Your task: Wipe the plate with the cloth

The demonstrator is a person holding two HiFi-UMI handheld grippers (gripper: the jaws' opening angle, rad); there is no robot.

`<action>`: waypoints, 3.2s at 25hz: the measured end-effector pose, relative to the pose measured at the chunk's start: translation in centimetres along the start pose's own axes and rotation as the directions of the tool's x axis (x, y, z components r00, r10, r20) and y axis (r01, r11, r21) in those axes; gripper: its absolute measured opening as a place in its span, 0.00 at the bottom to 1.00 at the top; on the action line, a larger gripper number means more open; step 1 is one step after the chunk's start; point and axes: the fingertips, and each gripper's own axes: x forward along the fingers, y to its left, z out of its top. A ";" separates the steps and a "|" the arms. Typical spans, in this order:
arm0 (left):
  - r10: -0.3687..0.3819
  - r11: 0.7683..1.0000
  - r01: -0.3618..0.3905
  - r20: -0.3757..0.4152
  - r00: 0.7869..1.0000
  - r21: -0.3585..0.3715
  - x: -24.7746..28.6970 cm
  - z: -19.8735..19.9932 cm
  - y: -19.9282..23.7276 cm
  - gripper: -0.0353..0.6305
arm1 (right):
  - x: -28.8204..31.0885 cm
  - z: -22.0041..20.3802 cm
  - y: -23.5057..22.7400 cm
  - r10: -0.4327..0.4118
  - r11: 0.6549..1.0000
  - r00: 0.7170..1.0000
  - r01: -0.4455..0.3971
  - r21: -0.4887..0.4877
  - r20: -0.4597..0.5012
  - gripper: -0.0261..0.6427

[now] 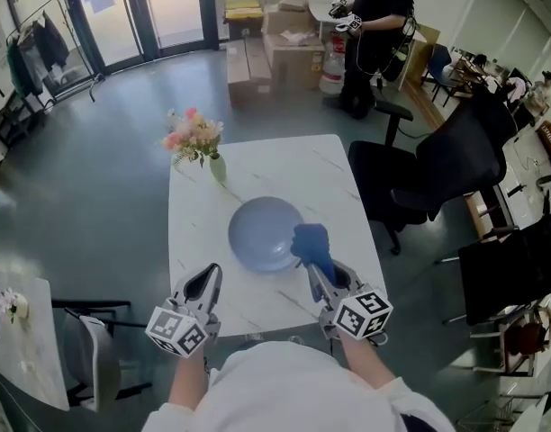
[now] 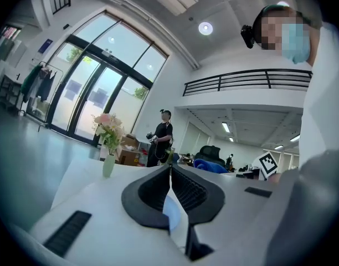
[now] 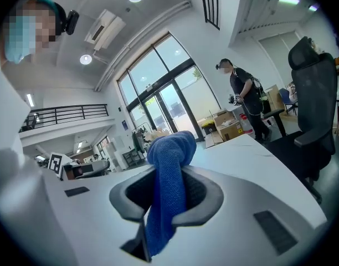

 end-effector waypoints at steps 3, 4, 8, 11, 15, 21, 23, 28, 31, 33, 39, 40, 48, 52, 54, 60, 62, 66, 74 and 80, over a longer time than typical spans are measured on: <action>-0.029 1.000 0.029 -0.020 0.999 0.007 1.0 0.4 2.0 0.10 | 1.2 -0.4 0.2 -0.040 0.999 0.999 0.040 0.017 0.014 0.18; -0.037 0.999 0.037 -0.027 0.999 0.003 1.3 0.5 2.5 0.10 | 1.6 -0.5 0.3 -0.052 0.998 0.999 0.052 0.023 0.016 0.18; -0.080 0.997 0.079 -0.035 0.996 -0.010 2.7 0.7 4.2 0.10 | 2.7 -1.1 0.5 -0.084 0.996 0.996 0.083 0.037 0.012 0.18; -0.105 0.994 0.104 -0.048 0.993 -0.017 4.0 0.4 4.8 0.10 | 3.4 -1.5 0.2 -0.097 0.995 0.995 0.097 0.037 -0.005 0.18; -0.110 0.994 0.109 -0.071 0.991 -0.027 5.7 -0.5 5.3 0.10 | 4.3 -1.6 -0.9 -0.096 0.994 0.995 0.097 0.043 -0.033 0.18; -0.095 0.995 0.088 -0.143 0.985 -0.054 8.4 -3.3 6.5 0.10 | 6.3 -1.4 -2.3 -0.060 0.997 0.996 0.062 0.034 -0.071 0.18; -0.086 0.995 0.076 -0.155 0.984 -0.068 9.2 -4.1 6.8 0.10 | 6.7 -1.6 -2.7 -0.049 0.998 0.995 0.052 0.035 -0.085 0.18; -0.035 0.995 0.017 -0.194 0.980 -0.094 10.8 -6.1 8.1 0.10 | 7.3 -1.8 -3.9 -0.036 0.999 0.993 0.040 0.036 -0.110 0.18; 0.007 0.989 -0.039 -0.224 0.975 -0.141 11.1 -7.6 9.3 0.11 | 7.4 -1.9 -4.4 -0.034 0.998 0.992 0.039 0.041 -0.120 0.18; 0.024 0.983 -0.067 -0.242 0.970 -0.172 11.4 -8.6 9.9 0.11 | 7.5 -2.1 -4.8 -0.034 0.998 0.991 0.040 0.044 -0.127 0.18; 0.062 0.965 -0.134 -0.299 0.952 -0.226 12.2 -11.2 11.7 0.11 | 7.8 -2.6 -5.4 -0.029 0.998 0.989 0.036 0.046 -0.148 0.18; 0.066 0.961 -0.144 -0.309 0.949 -0.235 12.3 -11.7 12.0 0.11 | 7.8 -2.7 -5.5 -0.029 0.998 0.988 0.036 0.047 -0.151 0.18; 0.100 0.938 -0.222 -0.407 0.908 -0.264 12.9 -15.2 13.6 0.26 | 8.2 -3.0 -6.0 -0.019 0.999 0.985 0.028 0.045 -0.172 0.18; 0.116 0.924 -0.259 -0.438 0.891 -0.282 13.1 -16.2 14.3 0.29 | 8.2 -3.0 -6.0 -0.018 0.999 0.984 0.026 0.046 -0.177 0.18; 0.125 0.917 -0.278 -0.454 0.882 -0.287 13.2 -16.9 14.7 0.33 | 8.2 -3.1 -6.1 -0.018 0.998 0.984 0.027 0.048 -0.179 0.18; 0.102 0.899 -0.291 -0.489 0.866 -0.328 13.8 -18.6 15.1 0.39 | 7.7 -3.4 -6.4 -0.025 0.998 0.982 0.035 0.050 -0.186 0.18; 0.100 0.891 -0.303 -0.506 0.857 -0.337 13.9 -19.3 15.3 0.39 | 7.6 -3.5 -6.4 -0.026 0.998 0.982 0.036 0.051 -0.189 0.18; 0.084 0.882 -0.314 -0.540 0.837 -0.350 14.3 -20.4 15.2 0.39 | 7.6 -3.4 -6.5 -0.028 0.998 0.981 0.038 0.052 -0.192 0.18; 0.136 0.873 -0.383 -0.602 0.787 -0.303 14.1 -21.5 16.1 0.18 | 7.1 -3.3 -7.3 -0.053 0.996 0.980 0.065 0.055 -0.189 0.18; 0.151 0.866 -0.400 -0.606 0.781 -0.301 14.4 -21.5 16.3 0.15 | 6.7 -3.4 -7.6 -0.066 0.995 0.980 0.078 0.059 -0.188 0.18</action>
